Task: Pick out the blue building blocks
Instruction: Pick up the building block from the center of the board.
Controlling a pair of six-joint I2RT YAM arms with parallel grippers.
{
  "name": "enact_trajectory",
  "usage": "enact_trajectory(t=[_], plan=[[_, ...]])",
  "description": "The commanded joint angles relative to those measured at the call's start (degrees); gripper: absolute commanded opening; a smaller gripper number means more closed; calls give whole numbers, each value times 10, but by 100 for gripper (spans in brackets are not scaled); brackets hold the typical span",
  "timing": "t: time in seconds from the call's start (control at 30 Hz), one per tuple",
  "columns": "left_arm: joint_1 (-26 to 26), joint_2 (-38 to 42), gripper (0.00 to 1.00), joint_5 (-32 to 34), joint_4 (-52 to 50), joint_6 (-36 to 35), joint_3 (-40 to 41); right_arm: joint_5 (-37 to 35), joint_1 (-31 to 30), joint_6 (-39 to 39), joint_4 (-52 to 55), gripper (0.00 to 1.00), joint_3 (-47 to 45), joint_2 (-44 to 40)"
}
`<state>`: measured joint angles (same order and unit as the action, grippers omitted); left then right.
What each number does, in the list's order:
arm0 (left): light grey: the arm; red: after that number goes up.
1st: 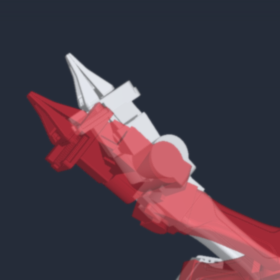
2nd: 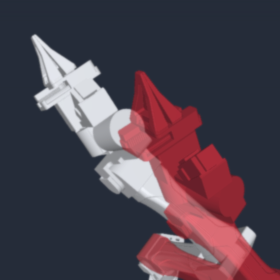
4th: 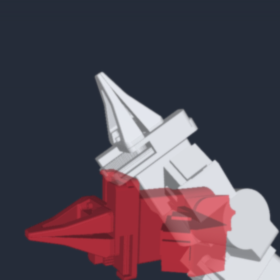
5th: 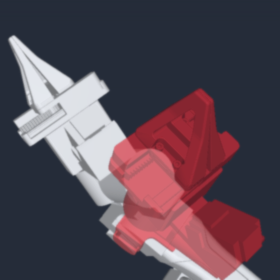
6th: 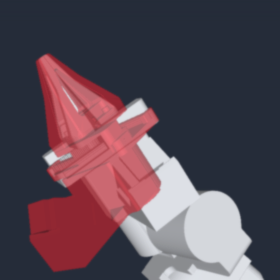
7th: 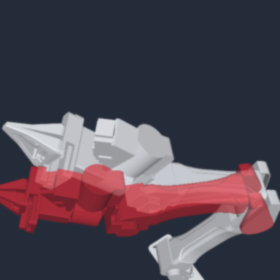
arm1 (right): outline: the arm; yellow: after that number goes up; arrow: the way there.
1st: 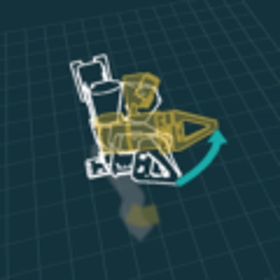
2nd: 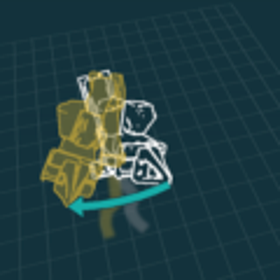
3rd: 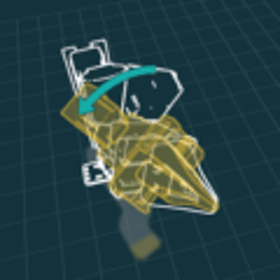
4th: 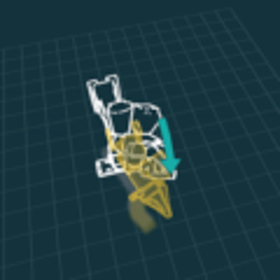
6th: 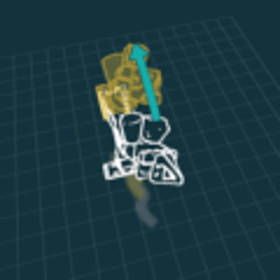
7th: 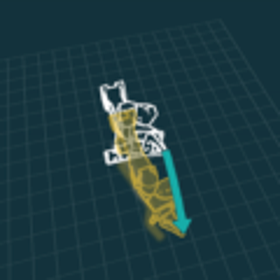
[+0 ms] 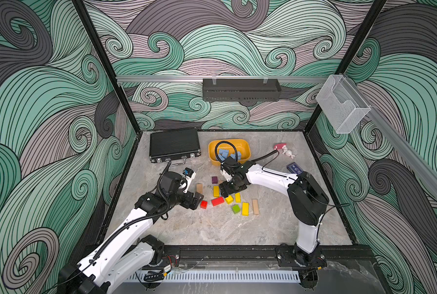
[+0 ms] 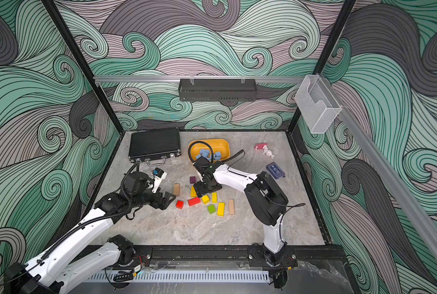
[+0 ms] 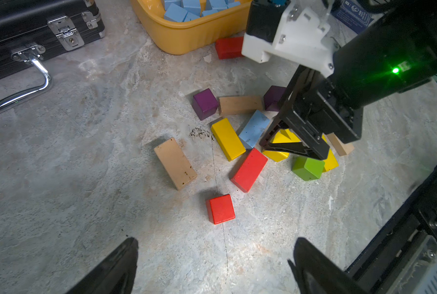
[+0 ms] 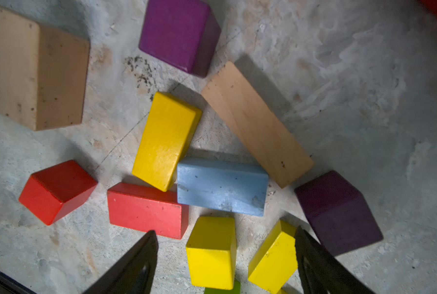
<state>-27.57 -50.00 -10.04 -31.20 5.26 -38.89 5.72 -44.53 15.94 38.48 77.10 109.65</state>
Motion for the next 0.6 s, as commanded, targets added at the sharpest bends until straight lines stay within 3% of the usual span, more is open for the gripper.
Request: enact_trajectory(t=[0.0,0.57], plan=[[-3,8,94,7,-3,-11,-1,-16,-5,10,-3,84,18,15],[-3,15,94,17,-7,-11,0,-54,-8,27,1,85,31,54]])
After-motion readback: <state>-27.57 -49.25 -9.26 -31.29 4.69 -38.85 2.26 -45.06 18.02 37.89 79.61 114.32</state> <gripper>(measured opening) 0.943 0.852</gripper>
